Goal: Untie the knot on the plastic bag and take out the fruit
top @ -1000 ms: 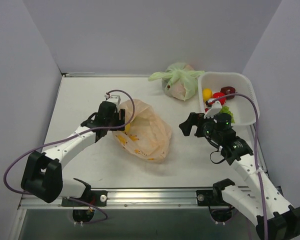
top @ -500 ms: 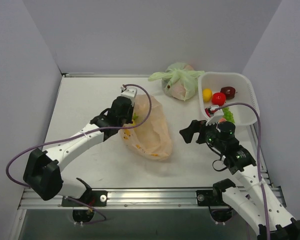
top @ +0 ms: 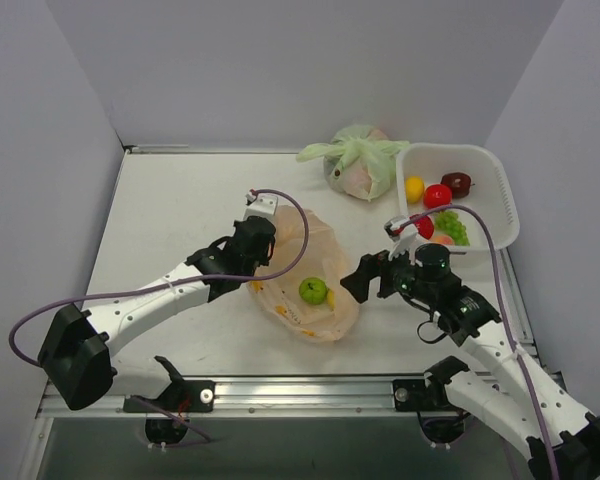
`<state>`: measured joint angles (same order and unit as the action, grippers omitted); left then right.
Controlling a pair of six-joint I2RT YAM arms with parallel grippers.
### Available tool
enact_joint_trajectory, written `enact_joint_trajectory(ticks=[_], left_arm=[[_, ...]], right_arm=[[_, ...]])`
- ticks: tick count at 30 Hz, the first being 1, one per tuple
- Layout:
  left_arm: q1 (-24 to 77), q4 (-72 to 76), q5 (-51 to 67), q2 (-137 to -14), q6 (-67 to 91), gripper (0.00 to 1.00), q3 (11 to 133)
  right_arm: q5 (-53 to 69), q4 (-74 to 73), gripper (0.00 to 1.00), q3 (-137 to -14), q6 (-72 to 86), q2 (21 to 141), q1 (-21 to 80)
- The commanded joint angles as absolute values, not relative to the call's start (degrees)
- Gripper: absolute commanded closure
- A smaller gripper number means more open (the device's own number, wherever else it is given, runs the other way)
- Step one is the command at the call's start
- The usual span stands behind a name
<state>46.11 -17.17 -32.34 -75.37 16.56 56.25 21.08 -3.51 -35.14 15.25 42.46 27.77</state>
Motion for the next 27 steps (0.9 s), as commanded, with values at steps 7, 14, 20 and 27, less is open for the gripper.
enact_joint_trajectory(ticks=[7, 14, 20, 27], left_arm=[[45.53, -18.90, -26.29, -76.55, 18.54, 1.00, 55.02], [44.92, -20.04, -22.50, -75.94, 17.76, 1.00, 53.62], [44.47, -20.21, -21.98, -74.53, 19.41, 1.00, 51.16], [44.56, -21.62, -17.93, -72.95, 25.04, 1.00, 48.96]], right_arm=[[12.58, -4.83, 0.05, -44.54, 7.65, 51.93, 45.42], [8.53, -6.24, 0.11, -48.25, 8.26, 64.23, 48.78], [6.51, -7.47, 0.12, -41.06, 12.73, 70.49, 49.22], [2.20, -8.17, 0.19, -37.88, 15.47, 73.99, 49.75]])
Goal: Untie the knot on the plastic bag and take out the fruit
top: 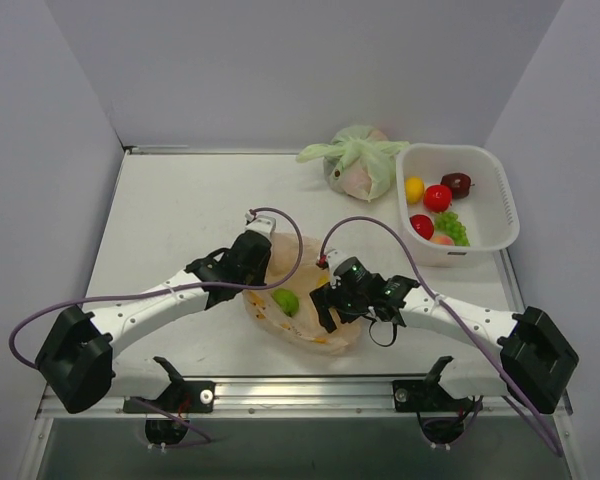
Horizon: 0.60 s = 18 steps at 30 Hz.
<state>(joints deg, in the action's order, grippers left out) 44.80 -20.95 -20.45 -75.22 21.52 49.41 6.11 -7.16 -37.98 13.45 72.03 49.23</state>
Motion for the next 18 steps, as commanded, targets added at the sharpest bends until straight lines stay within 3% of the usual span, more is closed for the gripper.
enact_joint_trajectory(ticks=[1, 11, 18], left_arm=[[44.47, -22.23, -17.67, -72.78, 25.48, 1.00, 48.69], [44.47, -21.54, -16.52, -67.24, 34.70, 1.00, 41.41], [44.56, -15.30, -17.93, -62.41, 41.13, 1.00, 32.61]], right_arm=[[1.68, -8.43, 0.20, -38.23, 15.73, 74.44, 49.92], [-4.13, -6.51, 0.19, -38.33, 15.29, 74.80, 54.49], [-5.18, -3.25, 0.19, -40.33, 14.24, 68.22, 56.69]])
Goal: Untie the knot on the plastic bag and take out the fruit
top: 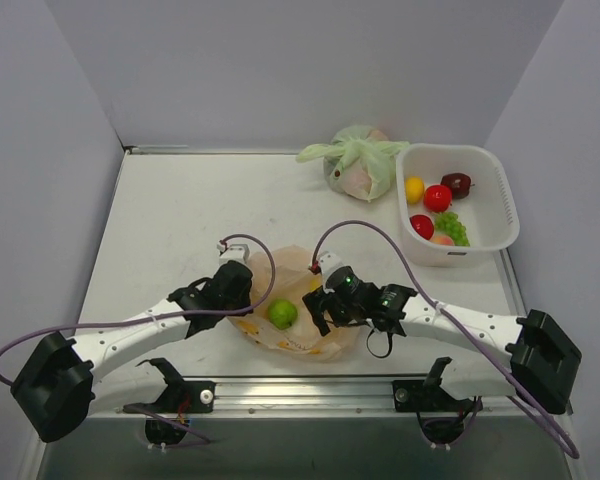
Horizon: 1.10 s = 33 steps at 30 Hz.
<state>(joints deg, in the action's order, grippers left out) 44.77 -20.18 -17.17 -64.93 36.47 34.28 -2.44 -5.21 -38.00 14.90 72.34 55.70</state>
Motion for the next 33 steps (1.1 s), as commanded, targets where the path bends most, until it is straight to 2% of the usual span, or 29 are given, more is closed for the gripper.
enact_joint_trajectory(ticks=[1, 7, 12, 18, 25, 31, 32, 33], left_arm=[[44.56, -13.90, -18.10, -61.45, 41.48, 1.00, 32.00], [44.56, -10.63, -17.93, -59.94, 42.80, 1.00, 28.48], [44.56, -10.46, -18.02, -59.94, 43.50, 1.00, 28.39], [44.74, -10.19, -18.81, -58.98, 45.09, 1.00, 27.07], [44.82, -9.93, -19.07, -56.96, 46.32, 1.00, 25.93], [44.74, -9.67, -19.25, -56.51, 46.85, 1.00, 24.79], [44.82, -9.67, -19.16, -56.60, 46.85, 1.00, 24.79], [44.74, -9.75, -19.60, -56.60, 46.85, 1.00, 24.79]], right_arm=[[-5.10, -2.90, 0.19, -40.86, 13.98, 67.59, 57.04], [-0.44, -0.44, 0.19, -46.57, 12.83, 66.97, 58.71], [5.36, 4.64, 0.19, -48.86, 14.76, 73.82, 59.06], [2.73, 10.71, 0.16, -49.48, 18.45, 82.43, 60.21], [2.46, 16.26, 0.18, -48.69, 19.95, 90.34, 60.21], [3.34, 16.70, 0.33, -48.96, 20.30, 93.34, 60.21], [3.43, 15.92, 0.38, -48.87, 20.22, 92.99, 60.21], [3.34, 15.56, 0.49, -48.78, 20.13, 92.47, 60.21]])
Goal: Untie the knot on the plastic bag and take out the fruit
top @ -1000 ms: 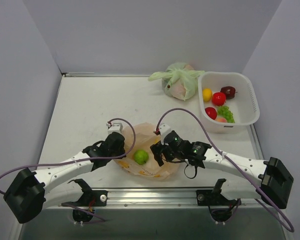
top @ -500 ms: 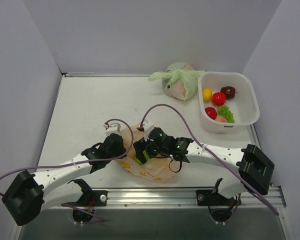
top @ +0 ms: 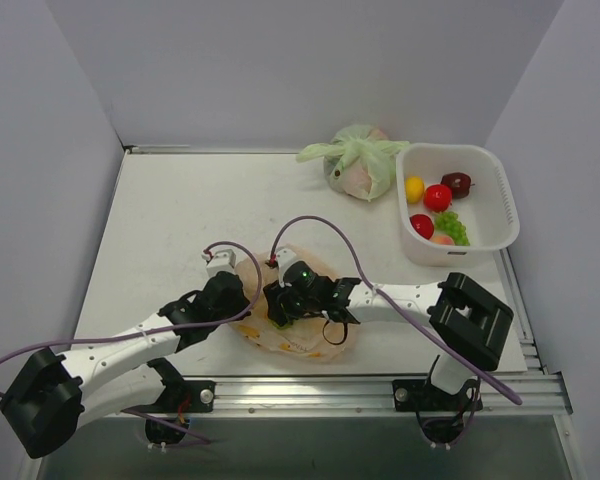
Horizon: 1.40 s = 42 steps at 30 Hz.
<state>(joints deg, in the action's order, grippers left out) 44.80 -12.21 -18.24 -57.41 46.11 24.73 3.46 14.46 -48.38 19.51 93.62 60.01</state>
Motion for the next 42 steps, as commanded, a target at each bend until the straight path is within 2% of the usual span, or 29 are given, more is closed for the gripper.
enact_joint_trajectory(ticks=[1, 3, 6, 8, 14, 19, 25, 28, 30, 31, 34, 35, 37, 38, 41, 42], left_arm=[[44.74, -9.84, -19.77, -56.69, 46.85, 1.00, 24.87], [44.65, -10.37, -20.65, -56.69, 46.85, 1.00, 25.31], [44.65, -11.25, -21.88, -56.60, 46.85, 1.00, 26.01], [44.56, -11.95, -22.76, -56.60, 46.76, 1.00, 26.45], [44.56, -12.83, -25.74, -57.04, 45.00, 1.00, 27.86], [44.65, -13.27, -25.93, -56.16, 43.51, 1.00, 28.65], [44.56, -13.10, -24.00, -55.37, 43.33, 1.00, 27.25], [44.65, -12.31, -22.77, -54.67, 43.94, 1.00, 26.19], [44.65, -11.87, -22.24, -53.88, 44.12, 1.00, 25.58], [44.65, -11.78, -21.89, -53.62, 44.21, 1.00, 25.40], [44.82, -11.69, -21.27, -52.39, 44.21, 1.00, 24.96], [44.74, -11.69, -21.10, -52.03, 44.38, 1.00, 24.79], [44.82, -11.78, -20.74, -51.33, 44.30, 1.00, 24.52], [44.91, -11.86, -20.39, -51.07, 44.30, 1.00, 24.52], [44.82, -12.30, -19.87, -50.28, 44.30, 1.00, 24.43], [44.91, -12.30, -19.78, -49.84, 44.30, 1.00, 24.43]], right_arm=[[3.17, 15.30, 0.55, -48.34, 19.69, 90.89, 60.21], [2.55, 13.98, 0.70, -48.08, 19.25, 88.78, 60.21], [2.02, 9.77, 0.81, -49.13, 17.41, 83.34, 60.21], [1.85, 7.22, 0.84, -50.53, 15.39, 78.42, 60.03], [0.27, -1.56, 0.85, -56.94, 8.36, 66.81, 55.30], [-2.87, -3.95, 0.84, -58.71, 3.43, 60.92, 39.14], [-6.50, -1.33, 0.80, -61.61, 3.16, 63.96, 16.58], [-5.89, -0.44, 0.79, -64.76, 6.84, 69.67, 7.25], [-5.63, 1.32, 0.78, -66.70, 7.99, 72.76, 4.50], [-5.54, 1.41, 0.77, -68.45, 8.35, 75.73, 3.26], [-4.48, 0.80, 0.61, -71.62, 9.58, 81.27, 0.18], [-4.13, 0.27, 0.50, -73.98, 10.19, 82.43, 0.18], [-4.04, -3.06, 0.38, -76.19, 10.28, 85.06, -1.67], [-4.48, -4.12, 0.24, -78.20, 9.85, 85.77, -1.76], [-5.71, -6.93, 0.06, -79.98, 10.02, 86.22, -1.76], [-5.45, -7.03, 0.04, -79.81, 10.11, 85.87, -1.67]])
